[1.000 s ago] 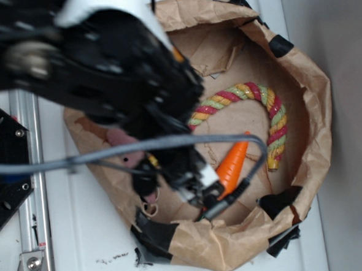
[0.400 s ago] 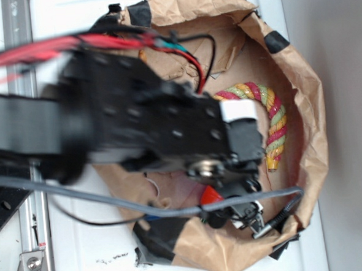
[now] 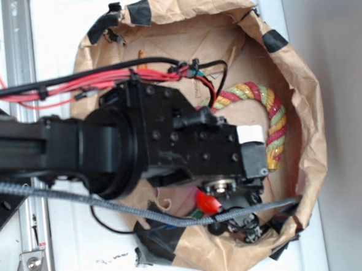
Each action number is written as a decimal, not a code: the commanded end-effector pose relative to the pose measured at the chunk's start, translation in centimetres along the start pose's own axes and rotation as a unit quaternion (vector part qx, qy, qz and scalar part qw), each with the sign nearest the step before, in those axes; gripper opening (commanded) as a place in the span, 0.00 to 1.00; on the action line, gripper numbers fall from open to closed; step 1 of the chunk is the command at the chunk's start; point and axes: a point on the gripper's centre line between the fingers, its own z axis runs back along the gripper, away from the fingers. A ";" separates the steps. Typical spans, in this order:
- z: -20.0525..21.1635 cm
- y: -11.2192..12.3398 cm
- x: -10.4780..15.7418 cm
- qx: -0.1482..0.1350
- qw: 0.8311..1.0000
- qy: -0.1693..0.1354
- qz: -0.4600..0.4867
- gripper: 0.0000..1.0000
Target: Grab the carrot.
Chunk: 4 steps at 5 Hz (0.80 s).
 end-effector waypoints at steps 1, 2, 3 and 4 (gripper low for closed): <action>1.7 1.1 -0.8 -0.011 0.999 -0.023 -0.027 0.00; 5.1 1.9 0.2 -0.019 0.998 -0.038 -0.054 0.00; 9.8 1.9 1.7 -0.024 0.993 -0.046 -0.102 0.00; 15.0 1.2 3.1 -0.023 0.984 -0.099 -0.147 0.00</action>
